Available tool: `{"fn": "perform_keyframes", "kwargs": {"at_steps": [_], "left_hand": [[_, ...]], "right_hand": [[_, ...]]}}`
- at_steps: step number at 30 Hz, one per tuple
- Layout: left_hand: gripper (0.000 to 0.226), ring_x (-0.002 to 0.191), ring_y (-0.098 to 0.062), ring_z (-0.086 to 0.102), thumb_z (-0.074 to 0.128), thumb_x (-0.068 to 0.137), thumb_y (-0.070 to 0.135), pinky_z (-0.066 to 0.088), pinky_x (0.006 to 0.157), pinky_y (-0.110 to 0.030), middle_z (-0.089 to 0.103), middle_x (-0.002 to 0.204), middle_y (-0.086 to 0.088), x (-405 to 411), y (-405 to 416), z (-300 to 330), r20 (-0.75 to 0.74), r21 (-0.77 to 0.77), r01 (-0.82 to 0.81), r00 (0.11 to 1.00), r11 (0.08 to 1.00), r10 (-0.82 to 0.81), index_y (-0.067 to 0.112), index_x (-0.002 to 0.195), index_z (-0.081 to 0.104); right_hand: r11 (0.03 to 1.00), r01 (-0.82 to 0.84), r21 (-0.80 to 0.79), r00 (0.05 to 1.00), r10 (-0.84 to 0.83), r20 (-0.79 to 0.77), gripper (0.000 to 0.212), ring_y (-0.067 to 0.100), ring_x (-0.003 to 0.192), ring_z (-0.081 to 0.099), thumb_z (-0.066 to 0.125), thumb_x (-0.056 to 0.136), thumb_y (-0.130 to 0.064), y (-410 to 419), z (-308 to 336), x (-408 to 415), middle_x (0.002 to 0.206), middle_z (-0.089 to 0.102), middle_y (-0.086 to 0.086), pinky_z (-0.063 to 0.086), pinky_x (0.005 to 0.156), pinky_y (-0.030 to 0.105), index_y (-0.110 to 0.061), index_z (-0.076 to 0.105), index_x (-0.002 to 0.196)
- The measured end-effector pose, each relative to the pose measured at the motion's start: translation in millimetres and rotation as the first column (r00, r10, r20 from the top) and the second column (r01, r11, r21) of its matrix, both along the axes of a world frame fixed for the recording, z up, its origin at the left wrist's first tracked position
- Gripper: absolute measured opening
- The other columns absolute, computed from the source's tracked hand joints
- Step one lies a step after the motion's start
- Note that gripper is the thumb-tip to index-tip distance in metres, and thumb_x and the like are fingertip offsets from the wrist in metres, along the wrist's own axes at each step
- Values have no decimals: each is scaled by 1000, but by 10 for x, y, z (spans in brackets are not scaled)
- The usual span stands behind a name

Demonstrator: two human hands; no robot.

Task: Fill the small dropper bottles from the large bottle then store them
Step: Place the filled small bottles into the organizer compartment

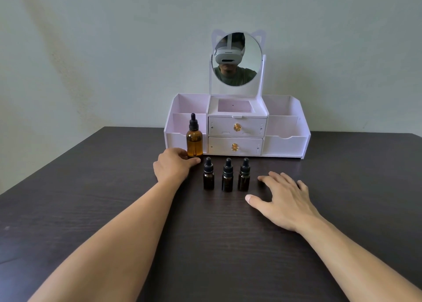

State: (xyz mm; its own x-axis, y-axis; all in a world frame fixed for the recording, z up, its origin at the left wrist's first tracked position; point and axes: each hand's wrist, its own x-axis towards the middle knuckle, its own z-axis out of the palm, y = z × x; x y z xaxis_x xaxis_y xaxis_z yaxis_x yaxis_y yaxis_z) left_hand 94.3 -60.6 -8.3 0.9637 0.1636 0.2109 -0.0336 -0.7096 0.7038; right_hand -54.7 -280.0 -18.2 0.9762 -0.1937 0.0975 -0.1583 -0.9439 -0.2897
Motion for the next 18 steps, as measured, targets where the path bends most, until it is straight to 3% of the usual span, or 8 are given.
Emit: {"fn": "perform_keyframes", "kwargs": {"at_steps": [5, 7, 10, 13, 15, 18], "left_hand": [[51, 104, -23, 62, 78, 73, 50, 52, 92, -41, 69, 110, -3, -35, 14, -57, -21, 7, 98, 995, 995, -98, 20, 112, 68], [50, 114, -25, 54, 74, 77, 48, 50, 93, -38, 63, 115, -5, -99, 57, -75, -29, 58, 149, 989, 987, -148, 17, 114, 64], [46, 122, -27, 45, 57, 90, 52, 43, 100, -40, 57, 120, -5, -270, 119, -116, -56, 304, 211, 977, 929, -204, 12, 112, 59], [57, 140, -27, 32, 34, 98, 52, 26, 115, -43, 42, 146, -9, -453, 132, -164, -115, 503, 277, 960, 819, -254, 10, 134, 48], [62, 147, -23, 19, 28, 100, 52, 15, 118, -43, 27, 157, -7, -518, 158, -170, -137, 532, 296, 955, 794, -264, 11, 145, 36], [65, 149, -22, 12, 25, 99, 53, 12, 120, -43, 19, 160, -6, -513, 161, -165, -147, 540, 299, 954, 787, -262, 12, 150, 29]], "right_hand": [[998, -7, 68, 999, 3, 52, 71, 19, 145, 22, 50, 81, -68, -21, 33, -14, 153, 34, -6, 15, 119, 46, -33, 40, 141], [971, -47, 236, 989, 12, 149, 64, 18, 134, 42, 63, 81, -55, -33, 62, -35, 142, 50, -8, 31, 114, 42, -30, 46, 138], [863, -136, 487, 954, -18, 299, 57, 7, 111, 60, 73, 81, -30, 22, 108, -32, 125, 61, -10, 47, 100, 31, -26, 51, 134], [822, -201, 534, 940, 8, 341, 59, 4, 100, 64, 74, 82, -22, 80, 191, 24, 123, 61, -10, 52, 94, 31, -25, 49, 135], [816, -240, 526, 942, 65, 328, 59, 5, 98, 64, 73, 81, -19, 123, 230, 59, 120, 60, -11, 53, 93, 32, -25, 49, 135], [830, -272, 487, 940, 121, 319, 59, 6, 99, 63, 73, 82, -16, 160, 269, 97, 119, 59, -9, 52, 93, 30, -24, 49, 135]]}}
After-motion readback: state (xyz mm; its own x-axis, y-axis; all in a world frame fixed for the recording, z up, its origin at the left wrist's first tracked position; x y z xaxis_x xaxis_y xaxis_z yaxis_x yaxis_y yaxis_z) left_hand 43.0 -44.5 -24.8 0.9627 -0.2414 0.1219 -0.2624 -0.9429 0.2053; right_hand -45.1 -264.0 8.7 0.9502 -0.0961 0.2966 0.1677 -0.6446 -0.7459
